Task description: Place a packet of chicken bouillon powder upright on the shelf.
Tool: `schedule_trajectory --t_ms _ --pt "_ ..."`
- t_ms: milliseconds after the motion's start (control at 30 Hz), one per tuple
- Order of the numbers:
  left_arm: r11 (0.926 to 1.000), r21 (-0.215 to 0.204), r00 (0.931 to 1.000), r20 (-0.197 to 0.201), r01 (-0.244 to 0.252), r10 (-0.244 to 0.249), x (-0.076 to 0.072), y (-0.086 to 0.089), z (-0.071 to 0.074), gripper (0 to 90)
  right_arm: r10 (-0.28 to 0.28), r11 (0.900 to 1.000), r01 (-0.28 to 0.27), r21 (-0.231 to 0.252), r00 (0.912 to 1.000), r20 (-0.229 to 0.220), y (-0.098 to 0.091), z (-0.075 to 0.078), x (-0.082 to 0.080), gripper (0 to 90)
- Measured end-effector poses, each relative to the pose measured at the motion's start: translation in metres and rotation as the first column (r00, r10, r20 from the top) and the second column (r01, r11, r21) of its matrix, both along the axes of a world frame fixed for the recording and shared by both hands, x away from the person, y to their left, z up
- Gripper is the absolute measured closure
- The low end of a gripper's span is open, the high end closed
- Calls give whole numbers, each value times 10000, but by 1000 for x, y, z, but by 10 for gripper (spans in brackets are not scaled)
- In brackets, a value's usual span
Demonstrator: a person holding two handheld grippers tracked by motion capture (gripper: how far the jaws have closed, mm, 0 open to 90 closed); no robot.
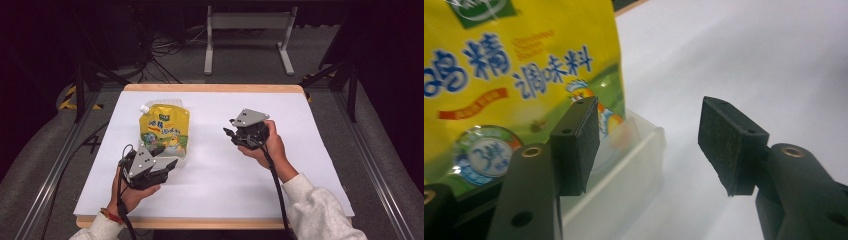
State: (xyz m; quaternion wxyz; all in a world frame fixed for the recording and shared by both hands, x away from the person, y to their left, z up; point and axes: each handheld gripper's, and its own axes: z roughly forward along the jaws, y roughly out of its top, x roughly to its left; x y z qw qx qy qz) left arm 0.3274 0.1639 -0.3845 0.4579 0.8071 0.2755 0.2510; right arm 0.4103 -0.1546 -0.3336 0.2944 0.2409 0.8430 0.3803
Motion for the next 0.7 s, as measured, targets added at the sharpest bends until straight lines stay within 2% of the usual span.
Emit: schedule_trajectory --t_ms 200,300,433,500,700 --pt "9992 341 9996 -194 208 -201 -4 -7 -11 353 -203 9993 204 -325 9998 16 -14 -5 -3 601" --pt "9977 552 9984 -420 405 -382 -6 -12 -18 335 -314 9982 315 -519 9995 27 -22 -8 -5 586" --pt "9970 380 9948 -786 677 -646 -7 -16 -24 293 -517 9971 506 -575 9985 -181 -35 -14 -6 565" --pt "9961 548 9943 -849 695 -647 -9 -18 -27 260 -575 9962 563 -658 9982 -170 -43 -17 -9 552" --pt "9929 586 9886 -1163 1032 -959 -11 -20 -35 204 -655 9945 626 -838 9973 -325 -63 -26 -15 517"
